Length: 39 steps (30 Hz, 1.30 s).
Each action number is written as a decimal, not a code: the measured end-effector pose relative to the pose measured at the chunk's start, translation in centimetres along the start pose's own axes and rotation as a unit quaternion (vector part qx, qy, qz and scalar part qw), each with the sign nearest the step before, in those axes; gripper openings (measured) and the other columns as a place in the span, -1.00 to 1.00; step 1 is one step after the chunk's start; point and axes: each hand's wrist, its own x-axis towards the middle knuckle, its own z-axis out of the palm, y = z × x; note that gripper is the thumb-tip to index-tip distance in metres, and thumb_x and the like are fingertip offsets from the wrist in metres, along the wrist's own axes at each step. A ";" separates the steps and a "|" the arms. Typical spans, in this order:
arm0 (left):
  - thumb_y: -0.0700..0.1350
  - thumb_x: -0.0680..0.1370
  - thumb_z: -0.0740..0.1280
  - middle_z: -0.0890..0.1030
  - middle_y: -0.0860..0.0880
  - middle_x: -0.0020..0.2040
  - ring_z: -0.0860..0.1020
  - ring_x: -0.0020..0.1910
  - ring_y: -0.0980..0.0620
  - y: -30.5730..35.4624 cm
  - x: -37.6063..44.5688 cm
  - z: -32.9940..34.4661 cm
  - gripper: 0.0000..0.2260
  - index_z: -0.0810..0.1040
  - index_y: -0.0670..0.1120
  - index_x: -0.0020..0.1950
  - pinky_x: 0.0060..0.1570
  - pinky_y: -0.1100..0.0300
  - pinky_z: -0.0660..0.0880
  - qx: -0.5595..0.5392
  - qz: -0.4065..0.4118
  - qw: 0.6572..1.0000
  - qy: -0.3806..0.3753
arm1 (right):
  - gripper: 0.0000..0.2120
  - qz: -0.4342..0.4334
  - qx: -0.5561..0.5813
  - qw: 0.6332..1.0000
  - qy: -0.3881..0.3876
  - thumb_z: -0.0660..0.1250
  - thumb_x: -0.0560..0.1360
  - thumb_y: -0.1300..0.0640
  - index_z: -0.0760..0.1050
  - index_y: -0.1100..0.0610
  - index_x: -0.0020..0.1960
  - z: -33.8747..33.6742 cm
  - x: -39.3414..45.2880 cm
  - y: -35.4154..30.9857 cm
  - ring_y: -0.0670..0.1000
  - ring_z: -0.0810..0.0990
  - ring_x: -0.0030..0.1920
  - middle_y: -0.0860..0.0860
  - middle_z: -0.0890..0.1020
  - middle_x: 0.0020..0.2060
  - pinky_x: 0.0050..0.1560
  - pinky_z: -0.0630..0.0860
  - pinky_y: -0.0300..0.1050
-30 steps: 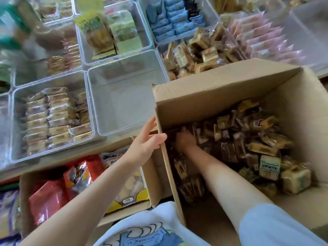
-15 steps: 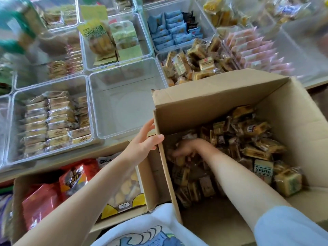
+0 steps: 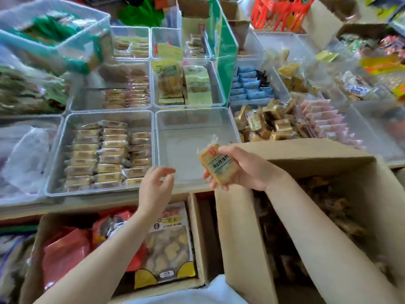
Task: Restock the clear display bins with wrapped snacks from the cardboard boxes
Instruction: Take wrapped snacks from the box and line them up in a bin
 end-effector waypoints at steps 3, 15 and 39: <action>-0.16 0.57 0.34 0.60 -0.12 0.11 0.51 0.14 -0.15 -6.5 3.0 -5.8 -0.85 0.65 -0.15 0.08 0.09 0.04 0.42 0.150 0.008 0.983 0.103 | -0.73 0.049 -0.018 0.995 0.079 0.14 0.67 0.09 0.40 0.23 0.28 3.3 6.4 0.8 0.27 0.66 -0.02 0.29 0.61 0.05 -0.14 0.59 0.07; 0.36 0.61 -0.06 0.11 -0.02 0.65 0.02 0.62 -0.06 -15.8 6.0 -12.7 -0.39 0.26 0.11 0.59 0.55 -0.11 -0.04 0.400 -0.021 0.913 -0.081 | -0.66 -0.172 -0.725 0.630 0.217 0.30 0.48 0.32 0.55 0.13 0.23 10.6 25.6 7.1 0.21 0.60 -0.03 0.12 0.64 -0.02 0.00 0.49 0.06; 0.09 0.64 0.24 0.23 -0.17 0.59 0.08 0.60 -0.15 -13.0 5.3 -12.4 -0.43 0.26 -0.17 0.57 0.57 -0.13 0.00 0.290 -0.061 0.955 -0.030 | -0.72 -0.161 -0.562 0.731 0.350 0.20 0.61 0.06 0.54 0.10 -0.21 12.4 4.6 3.3 -0.04 0.47 -0.40 -0.04 0.50 -0.44 -0.38 0.35 -0.23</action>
